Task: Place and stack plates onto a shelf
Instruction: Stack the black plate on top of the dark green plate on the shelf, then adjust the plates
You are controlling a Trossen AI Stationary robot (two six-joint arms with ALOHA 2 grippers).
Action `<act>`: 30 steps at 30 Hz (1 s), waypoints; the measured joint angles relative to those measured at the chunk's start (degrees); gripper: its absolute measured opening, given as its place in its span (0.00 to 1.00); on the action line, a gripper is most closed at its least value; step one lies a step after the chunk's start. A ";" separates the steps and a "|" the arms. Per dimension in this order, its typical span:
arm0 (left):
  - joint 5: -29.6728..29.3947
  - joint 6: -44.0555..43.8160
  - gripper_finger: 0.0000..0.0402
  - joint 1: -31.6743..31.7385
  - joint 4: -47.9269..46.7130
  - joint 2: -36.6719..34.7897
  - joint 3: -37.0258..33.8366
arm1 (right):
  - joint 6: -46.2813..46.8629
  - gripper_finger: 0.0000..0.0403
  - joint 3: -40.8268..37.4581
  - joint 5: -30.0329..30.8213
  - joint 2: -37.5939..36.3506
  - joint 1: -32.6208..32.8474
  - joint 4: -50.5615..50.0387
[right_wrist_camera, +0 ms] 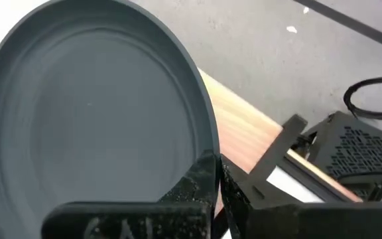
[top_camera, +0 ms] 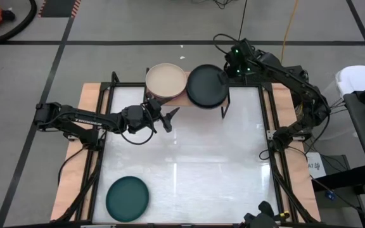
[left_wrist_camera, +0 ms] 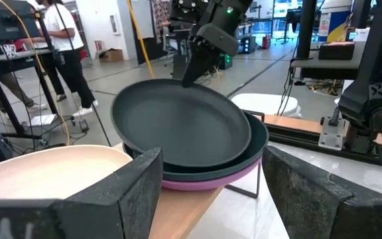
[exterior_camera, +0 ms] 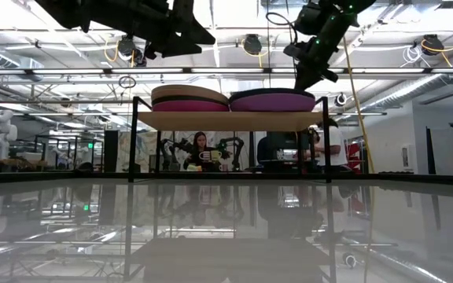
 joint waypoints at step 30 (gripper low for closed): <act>0.00 0.89 0.65 -0.11 -0.33 0.01 0.00 | -10.52 0.37 -3.02 -11.92 -21.13 7.21 2.36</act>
